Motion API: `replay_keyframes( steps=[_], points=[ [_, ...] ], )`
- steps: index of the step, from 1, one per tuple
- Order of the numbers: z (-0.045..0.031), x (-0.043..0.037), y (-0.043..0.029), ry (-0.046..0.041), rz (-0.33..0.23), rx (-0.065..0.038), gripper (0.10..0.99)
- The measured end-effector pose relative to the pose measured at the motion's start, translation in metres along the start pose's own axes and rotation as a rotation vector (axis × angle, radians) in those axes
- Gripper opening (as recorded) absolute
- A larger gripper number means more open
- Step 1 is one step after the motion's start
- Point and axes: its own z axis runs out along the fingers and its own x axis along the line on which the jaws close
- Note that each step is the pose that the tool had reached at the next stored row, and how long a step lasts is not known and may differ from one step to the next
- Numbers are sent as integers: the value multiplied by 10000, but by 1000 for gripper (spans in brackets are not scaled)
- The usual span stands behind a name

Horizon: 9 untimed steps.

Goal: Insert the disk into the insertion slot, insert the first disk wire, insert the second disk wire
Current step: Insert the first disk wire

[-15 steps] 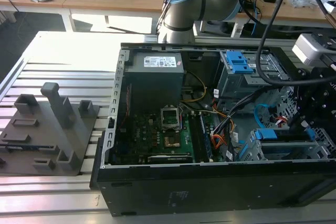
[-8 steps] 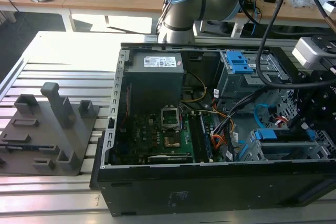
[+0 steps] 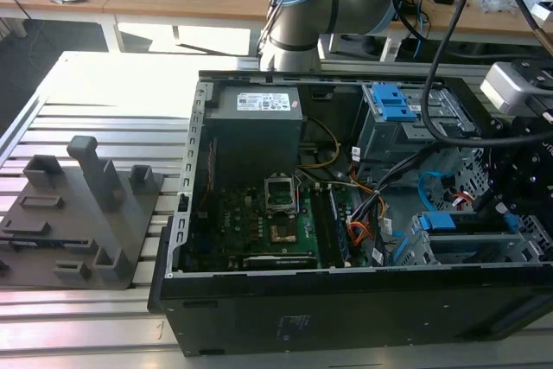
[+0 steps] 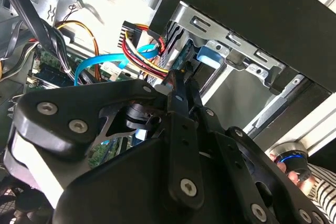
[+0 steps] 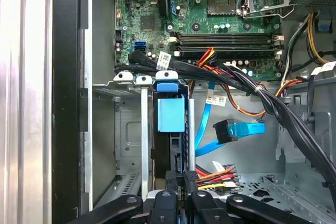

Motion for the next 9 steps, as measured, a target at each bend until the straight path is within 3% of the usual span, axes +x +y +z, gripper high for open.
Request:
replay_keyframes(
  steps=[2, 3, 5, 9],
  points=[
    [16, -1, 0, -36, -1, -8, 173],
    [10, 0, 0, -19, 0, -2, 235],
    [1, 0, 0, -3, 0, -1, 235],
    [-158, 4, 9, -2, 0, 0, 235]
  ],
)
